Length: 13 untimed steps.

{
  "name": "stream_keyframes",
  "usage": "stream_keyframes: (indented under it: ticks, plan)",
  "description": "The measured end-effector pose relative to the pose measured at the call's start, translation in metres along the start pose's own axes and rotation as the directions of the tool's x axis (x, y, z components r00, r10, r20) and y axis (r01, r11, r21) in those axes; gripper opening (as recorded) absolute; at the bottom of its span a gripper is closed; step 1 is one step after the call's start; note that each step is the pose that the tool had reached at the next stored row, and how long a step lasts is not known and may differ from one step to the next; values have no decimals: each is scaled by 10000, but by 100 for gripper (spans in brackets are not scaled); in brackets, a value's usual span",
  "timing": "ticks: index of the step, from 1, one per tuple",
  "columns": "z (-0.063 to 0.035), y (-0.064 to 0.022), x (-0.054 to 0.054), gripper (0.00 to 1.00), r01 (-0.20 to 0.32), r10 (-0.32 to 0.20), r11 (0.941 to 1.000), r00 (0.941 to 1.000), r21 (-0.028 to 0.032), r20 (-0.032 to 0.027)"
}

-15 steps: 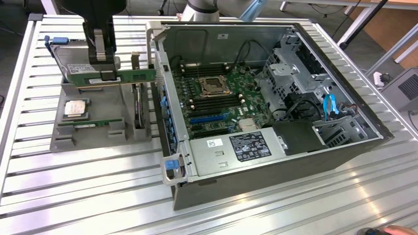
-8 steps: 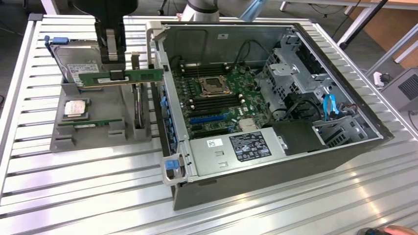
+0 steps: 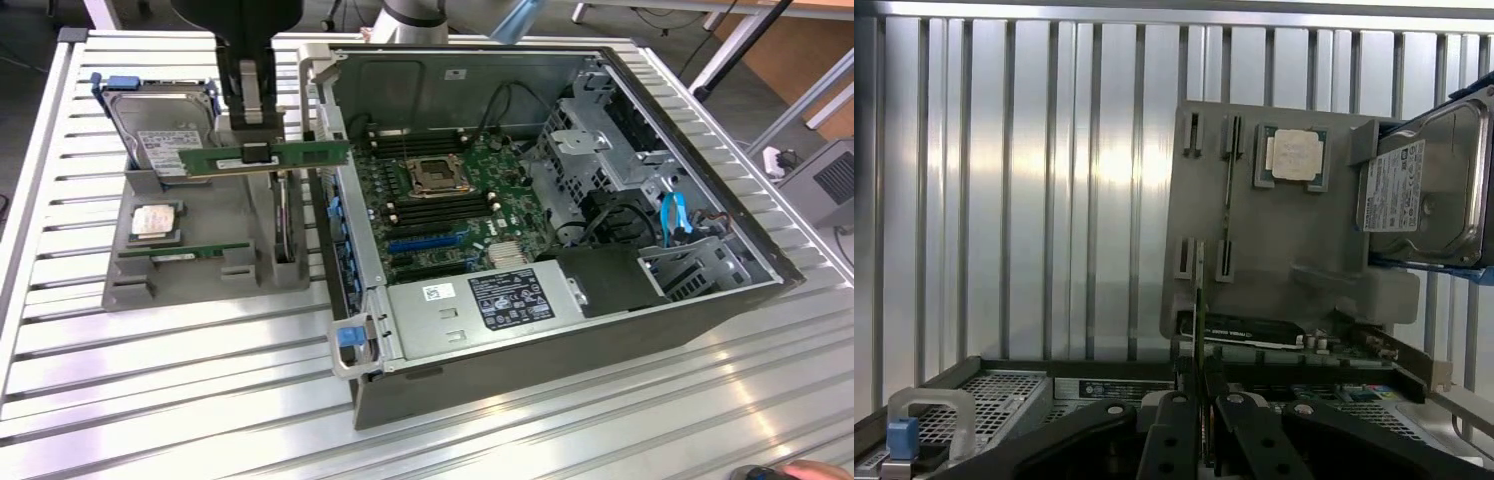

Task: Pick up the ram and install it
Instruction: 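Pick up the ram and move it above insertion slot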

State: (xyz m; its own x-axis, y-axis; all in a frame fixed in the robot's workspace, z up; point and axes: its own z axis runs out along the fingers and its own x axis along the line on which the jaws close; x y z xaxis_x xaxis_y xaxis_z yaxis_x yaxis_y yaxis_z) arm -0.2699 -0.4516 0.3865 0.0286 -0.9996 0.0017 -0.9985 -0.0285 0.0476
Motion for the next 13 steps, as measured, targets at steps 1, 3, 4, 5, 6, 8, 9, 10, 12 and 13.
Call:
stream_keyframes:
  ticks: [1,3,4,5,6,8,9,10,12,13]
  plan:
    - [0,-7,0,13,0,0,10000,10000,0,0]
    - [1,-17,1,13,1,-1,10000,10000,0,1]
    - [1,-23,1,13,0,0,10000,10000,0,0]
    - [1,-30,1,13,1,-1,10000,10000,0,0]
    - [1,-38,1,13,0,0,10000,10000,0,0]
    - [1,-52,2,13,1,-1,10000,10000,0,0]
    - [2,-58,2,13,1,-1,10000,10000,0,0]
    - [3,-77,2,13,1,-1,10000,10000,0,0]
    - [5,-124,3,13,0,0,10000,10000,0,0]
    - [6,-149,4,13,1,-1,10000,10000,0,0]
